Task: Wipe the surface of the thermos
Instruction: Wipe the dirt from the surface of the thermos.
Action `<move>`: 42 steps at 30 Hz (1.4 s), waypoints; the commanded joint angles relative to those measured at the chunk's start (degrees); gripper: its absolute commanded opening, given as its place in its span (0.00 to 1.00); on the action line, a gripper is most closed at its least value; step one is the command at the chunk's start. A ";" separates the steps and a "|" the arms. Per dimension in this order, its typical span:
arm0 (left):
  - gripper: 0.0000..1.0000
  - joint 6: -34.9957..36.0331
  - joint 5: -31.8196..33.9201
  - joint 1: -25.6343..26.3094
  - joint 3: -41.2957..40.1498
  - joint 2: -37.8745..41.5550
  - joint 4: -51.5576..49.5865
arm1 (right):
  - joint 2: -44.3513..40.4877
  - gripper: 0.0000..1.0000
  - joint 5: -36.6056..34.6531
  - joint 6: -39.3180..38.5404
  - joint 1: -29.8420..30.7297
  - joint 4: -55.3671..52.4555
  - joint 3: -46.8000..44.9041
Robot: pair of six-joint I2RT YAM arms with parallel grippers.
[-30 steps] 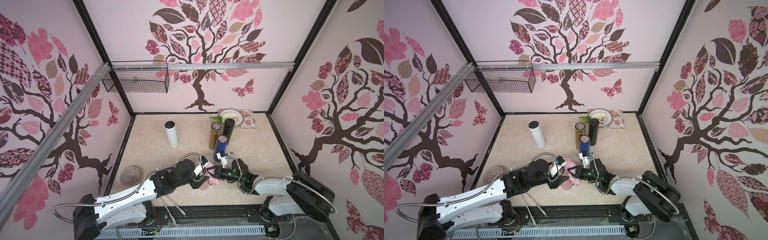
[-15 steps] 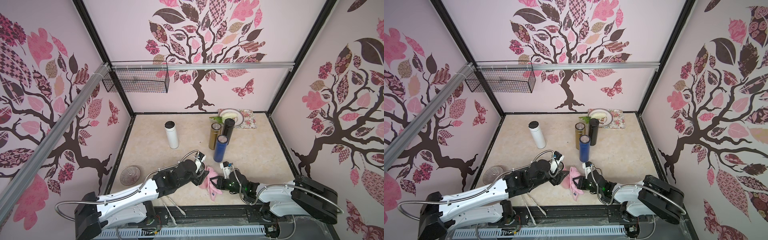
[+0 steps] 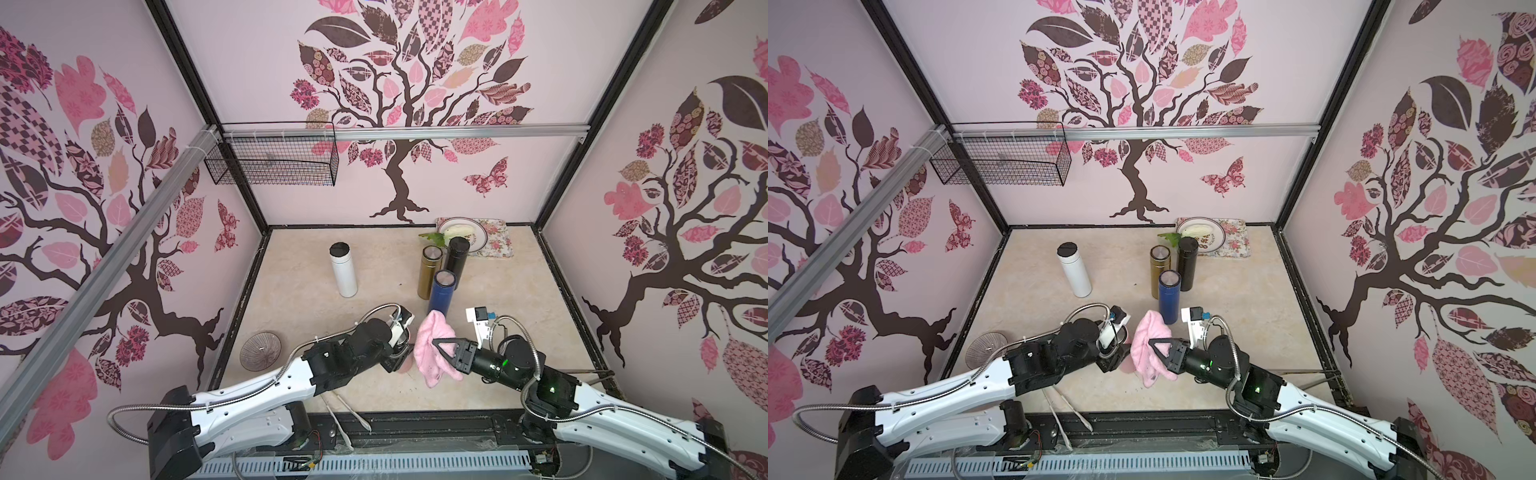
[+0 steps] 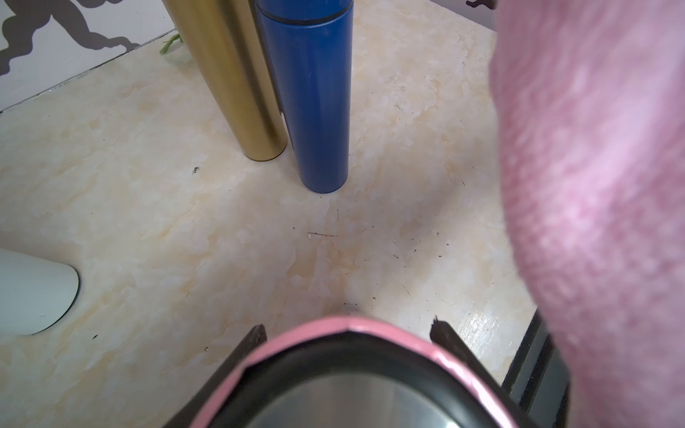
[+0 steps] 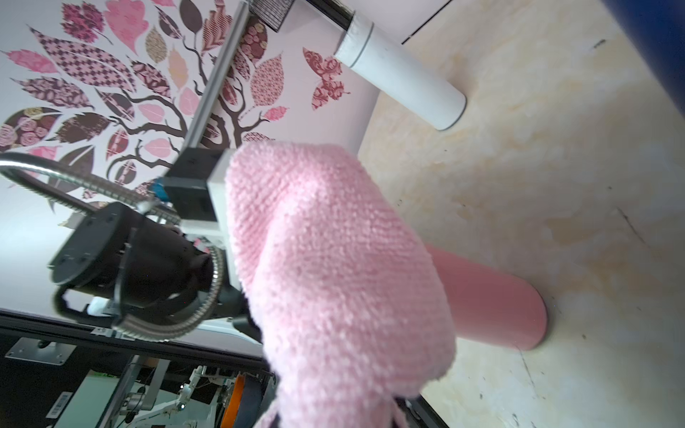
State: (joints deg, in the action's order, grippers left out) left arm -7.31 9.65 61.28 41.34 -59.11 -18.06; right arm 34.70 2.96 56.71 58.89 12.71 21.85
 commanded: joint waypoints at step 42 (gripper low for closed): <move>0.00 2.38 -4.43 -2.84 2.89 -4.84 3.56 | 10.90 0.00 9.01 1.80 -7.16 -6.13 3.79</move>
State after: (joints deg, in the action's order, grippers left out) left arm -6.20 5.39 59.02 42.15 -62.41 -14.20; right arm 46.35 14.50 59.24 51.31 13.65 25.76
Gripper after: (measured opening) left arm 0.645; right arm 0.116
